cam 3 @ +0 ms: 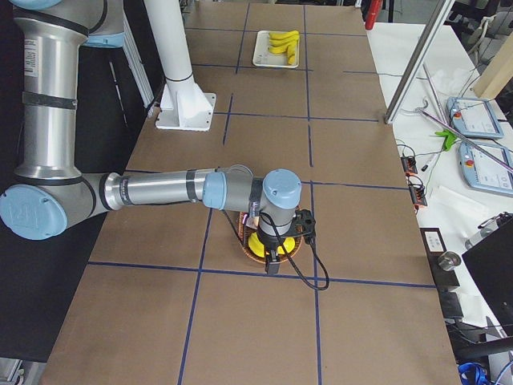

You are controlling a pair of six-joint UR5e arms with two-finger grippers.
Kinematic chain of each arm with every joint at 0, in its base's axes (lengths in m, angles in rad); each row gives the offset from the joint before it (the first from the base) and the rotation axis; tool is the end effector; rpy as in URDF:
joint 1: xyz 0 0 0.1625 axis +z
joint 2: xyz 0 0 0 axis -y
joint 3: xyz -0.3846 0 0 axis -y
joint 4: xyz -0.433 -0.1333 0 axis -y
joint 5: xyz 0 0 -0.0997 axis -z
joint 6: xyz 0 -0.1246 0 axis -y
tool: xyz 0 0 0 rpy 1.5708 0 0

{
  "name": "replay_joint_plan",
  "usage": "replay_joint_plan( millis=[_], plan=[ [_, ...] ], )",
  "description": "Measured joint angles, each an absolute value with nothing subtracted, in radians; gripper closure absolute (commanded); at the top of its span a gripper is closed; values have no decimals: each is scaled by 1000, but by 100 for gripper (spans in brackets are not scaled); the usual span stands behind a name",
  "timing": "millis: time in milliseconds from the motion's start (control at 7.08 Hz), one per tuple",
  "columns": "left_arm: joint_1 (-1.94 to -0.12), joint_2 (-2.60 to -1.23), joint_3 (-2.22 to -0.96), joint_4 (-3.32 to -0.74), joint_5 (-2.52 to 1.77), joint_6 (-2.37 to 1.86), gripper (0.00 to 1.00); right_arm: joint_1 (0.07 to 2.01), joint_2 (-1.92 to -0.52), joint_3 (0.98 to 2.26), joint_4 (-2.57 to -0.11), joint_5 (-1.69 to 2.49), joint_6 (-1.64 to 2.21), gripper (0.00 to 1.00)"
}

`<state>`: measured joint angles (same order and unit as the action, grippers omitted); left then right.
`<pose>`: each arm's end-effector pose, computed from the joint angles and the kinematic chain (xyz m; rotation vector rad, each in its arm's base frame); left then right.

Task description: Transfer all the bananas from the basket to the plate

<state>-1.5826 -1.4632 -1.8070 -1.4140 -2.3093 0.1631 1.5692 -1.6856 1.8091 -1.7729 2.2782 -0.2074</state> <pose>-0.0551 -0.4846 0.5843 0.0377 0.7386 0.1339 0.0516 -0.4777 0.5935 -0.0023 -0.7119 -0.1723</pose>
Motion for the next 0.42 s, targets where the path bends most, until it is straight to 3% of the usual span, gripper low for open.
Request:
replay_joint_plan(
  millis=[424],
  plan=[
    [-1582, -1456, -1811, -1414, -2309, 163, 0, 1568, -1686, 1809, -1771, 2280, -206, 0]
  ],
)
